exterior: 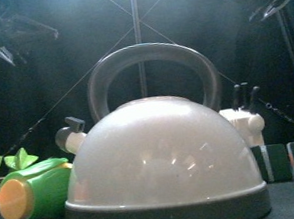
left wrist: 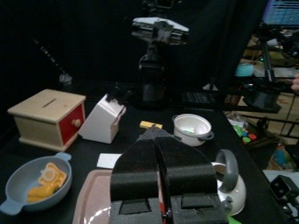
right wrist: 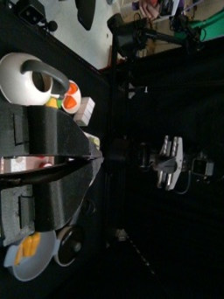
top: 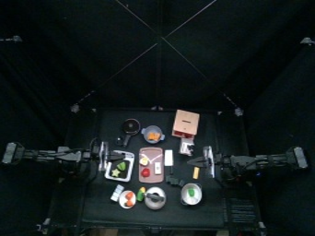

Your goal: Grab pot lid

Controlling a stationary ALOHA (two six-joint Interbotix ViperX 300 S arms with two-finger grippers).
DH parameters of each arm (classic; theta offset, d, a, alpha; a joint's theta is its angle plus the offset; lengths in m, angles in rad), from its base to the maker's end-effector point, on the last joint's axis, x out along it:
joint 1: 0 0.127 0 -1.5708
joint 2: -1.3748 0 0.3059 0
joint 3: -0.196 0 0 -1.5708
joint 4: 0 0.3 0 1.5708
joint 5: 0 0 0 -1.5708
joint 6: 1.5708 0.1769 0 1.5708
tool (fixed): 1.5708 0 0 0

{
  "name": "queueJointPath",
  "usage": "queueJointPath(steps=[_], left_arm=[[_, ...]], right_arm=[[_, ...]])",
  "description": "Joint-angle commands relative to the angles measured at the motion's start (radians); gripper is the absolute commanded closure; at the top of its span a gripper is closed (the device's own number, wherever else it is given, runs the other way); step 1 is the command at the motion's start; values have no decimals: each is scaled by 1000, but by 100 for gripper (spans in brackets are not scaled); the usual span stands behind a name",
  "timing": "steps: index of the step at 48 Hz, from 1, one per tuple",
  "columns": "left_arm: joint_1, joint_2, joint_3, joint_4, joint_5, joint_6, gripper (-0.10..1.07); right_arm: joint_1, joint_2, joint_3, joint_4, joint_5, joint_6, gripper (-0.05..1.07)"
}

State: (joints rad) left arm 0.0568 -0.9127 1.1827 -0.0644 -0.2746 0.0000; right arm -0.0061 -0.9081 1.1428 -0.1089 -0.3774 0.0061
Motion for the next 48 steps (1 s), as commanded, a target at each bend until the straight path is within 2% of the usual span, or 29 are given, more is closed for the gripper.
queueJointPath(steps=[1, 14, 22, 29, 37, 48], left_arm=[[60, 26, -54, -38, 28, 2, 100], [255, 143, -144, -54, 230, 5, 99], [351, 232, -192, -12, 262, 5, 94], [420, 305, -206, 9, 262, 3, 80], [502, 430, -233, 15, 238, 3, 62], [580, 632, -325, 46, 235, 5, 31]], right_arm=[[0, 20, -8, -5, -46, 12, 101], [34, 74, 37, 8, -163, 17, 101], [32, 98, 34, -5, -170, 15, 101], [9, 98, 28, -6, -170, 15, 101], [-23, 103, 37, -8, -170, 15, 101], [-35, 103, 40, -15, -170, 15, 101]])
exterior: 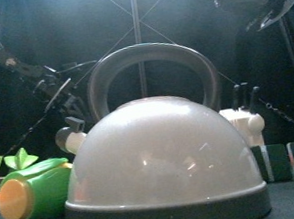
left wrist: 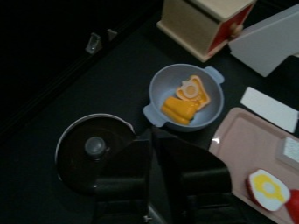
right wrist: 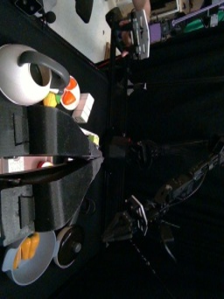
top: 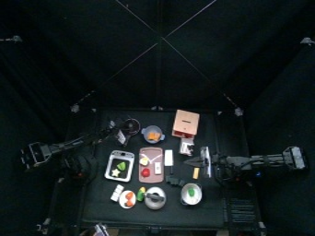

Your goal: Grab pot lid

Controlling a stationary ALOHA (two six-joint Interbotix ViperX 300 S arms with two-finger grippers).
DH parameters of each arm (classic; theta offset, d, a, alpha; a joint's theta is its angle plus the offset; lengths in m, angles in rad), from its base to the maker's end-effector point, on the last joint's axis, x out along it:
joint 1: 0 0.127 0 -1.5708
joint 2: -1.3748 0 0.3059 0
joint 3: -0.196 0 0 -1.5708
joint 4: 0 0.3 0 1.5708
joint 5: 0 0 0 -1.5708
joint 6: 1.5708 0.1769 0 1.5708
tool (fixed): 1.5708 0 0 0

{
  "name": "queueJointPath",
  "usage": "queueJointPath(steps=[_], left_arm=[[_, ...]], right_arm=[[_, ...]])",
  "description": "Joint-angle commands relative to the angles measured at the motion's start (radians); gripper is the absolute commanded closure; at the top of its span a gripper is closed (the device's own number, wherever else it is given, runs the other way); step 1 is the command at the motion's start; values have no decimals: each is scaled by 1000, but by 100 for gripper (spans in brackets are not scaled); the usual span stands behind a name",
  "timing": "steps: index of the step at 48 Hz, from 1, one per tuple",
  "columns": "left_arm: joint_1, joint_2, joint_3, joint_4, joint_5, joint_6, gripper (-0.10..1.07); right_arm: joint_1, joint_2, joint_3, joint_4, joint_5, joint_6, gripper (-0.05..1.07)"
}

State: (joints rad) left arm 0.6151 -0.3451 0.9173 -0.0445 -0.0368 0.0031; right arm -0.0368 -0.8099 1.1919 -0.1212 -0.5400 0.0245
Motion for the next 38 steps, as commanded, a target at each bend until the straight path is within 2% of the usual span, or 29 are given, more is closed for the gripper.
queueJointPath(steps=[1, 6, 12, 23, 38], left_arm=[[25, 78, -66, 35, -2, 2, 28], [40, 149, -95, 75, 2, 0, 13], [61, 212, -130, 98, 5, -2, 4], [129, 284, -149, 89, 9, -3, 4], [144, 288, -133, 84, 57, -2, 4]], right_arm=[[-5, 5, -8, -5, -8, -3, 101], [-8, 5, -3, -14, -8, -3, 101], [-9, 6, 3, -20, -8, -3, 101], [-20, 8, 15, -25, -8, -3, 101], [-51, 8, 15, -31, -8, -3, 101]])
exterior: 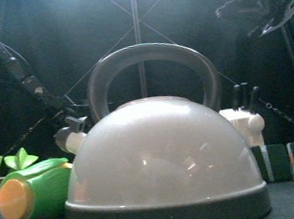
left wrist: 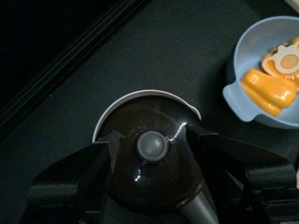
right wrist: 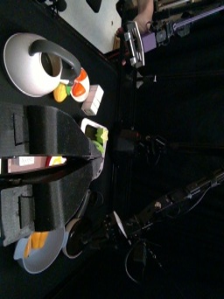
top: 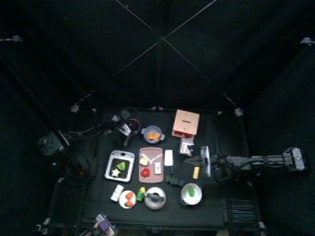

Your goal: Grab pot lid

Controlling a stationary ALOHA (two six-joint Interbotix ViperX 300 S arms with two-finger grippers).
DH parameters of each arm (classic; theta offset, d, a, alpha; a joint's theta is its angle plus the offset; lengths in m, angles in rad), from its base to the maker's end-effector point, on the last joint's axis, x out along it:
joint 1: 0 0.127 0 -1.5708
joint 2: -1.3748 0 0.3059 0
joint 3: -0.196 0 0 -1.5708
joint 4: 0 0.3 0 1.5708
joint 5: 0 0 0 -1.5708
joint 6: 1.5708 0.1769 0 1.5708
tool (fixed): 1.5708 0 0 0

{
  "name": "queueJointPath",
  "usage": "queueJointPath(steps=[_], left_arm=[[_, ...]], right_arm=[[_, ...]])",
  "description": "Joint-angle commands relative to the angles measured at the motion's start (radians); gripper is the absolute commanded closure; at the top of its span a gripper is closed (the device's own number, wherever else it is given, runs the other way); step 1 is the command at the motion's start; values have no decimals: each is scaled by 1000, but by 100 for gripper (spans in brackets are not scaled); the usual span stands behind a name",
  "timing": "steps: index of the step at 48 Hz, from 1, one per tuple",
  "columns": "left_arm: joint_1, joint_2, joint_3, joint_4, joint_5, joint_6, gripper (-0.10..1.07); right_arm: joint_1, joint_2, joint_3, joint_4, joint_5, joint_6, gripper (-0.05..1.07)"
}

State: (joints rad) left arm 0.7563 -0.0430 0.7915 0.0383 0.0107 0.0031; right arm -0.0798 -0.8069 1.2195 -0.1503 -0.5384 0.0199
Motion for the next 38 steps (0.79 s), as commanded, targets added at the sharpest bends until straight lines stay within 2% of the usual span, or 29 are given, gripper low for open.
queueJointPath(steps=[1, 24, 38], left_arm=[[3, -14, -8, 2, 14, -2, 4], [8, 14, -11, 25, 32, -3, 5], [8, 25, -18, 25, 32, -3, 15]], right_arm=[[-9, 5, -11, -2, -11, 2, 101], [-17, 5, -11, -2, -9, 2, 101], [-18, 5, -11, -2, -9, 2, 101]])
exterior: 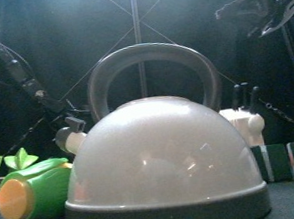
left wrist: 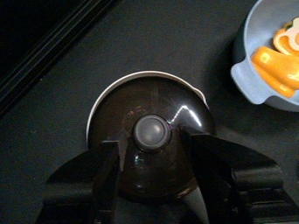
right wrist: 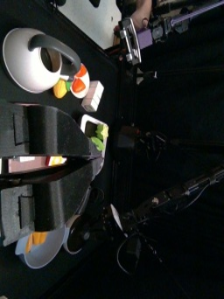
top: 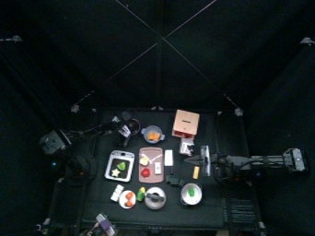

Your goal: Grab pot lid

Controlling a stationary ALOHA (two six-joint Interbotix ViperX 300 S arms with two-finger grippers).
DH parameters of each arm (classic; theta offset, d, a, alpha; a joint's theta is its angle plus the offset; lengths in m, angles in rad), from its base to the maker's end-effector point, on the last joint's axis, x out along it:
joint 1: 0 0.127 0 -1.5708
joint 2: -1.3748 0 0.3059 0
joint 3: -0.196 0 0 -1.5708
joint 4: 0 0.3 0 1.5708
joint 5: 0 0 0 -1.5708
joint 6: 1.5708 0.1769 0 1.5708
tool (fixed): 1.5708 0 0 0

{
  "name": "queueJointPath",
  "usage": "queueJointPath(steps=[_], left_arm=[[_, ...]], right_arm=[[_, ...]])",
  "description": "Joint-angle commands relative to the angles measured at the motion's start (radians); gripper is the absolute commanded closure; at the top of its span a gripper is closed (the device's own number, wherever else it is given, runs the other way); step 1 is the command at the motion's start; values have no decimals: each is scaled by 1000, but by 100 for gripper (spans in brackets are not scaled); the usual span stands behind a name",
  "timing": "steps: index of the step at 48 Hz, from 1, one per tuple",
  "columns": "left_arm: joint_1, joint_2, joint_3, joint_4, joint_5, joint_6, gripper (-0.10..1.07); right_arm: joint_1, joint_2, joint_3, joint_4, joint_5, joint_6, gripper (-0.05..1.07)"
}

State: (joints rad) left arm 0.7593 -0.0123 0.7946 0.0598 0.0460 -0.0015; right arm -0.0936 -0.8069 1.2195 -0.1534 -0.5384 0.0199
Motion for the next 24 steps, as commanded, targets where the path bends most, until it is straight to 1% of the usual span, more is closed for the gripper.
queueJointPath(steps=[1, 13, 24], left_arm=[[6, -6, -21, 3, -3, 2, 15], [9, -8, -20, 3, -2, 2, 26], [9, -21, -20, 3, 5, 2, 41]], right_arm=[[-3, 5, -11, 2, -9, 2, 101], [-6, 5, -9, 0, -9, 2, 101], [-9, 5, -9, 2, -9, 2, 101]])
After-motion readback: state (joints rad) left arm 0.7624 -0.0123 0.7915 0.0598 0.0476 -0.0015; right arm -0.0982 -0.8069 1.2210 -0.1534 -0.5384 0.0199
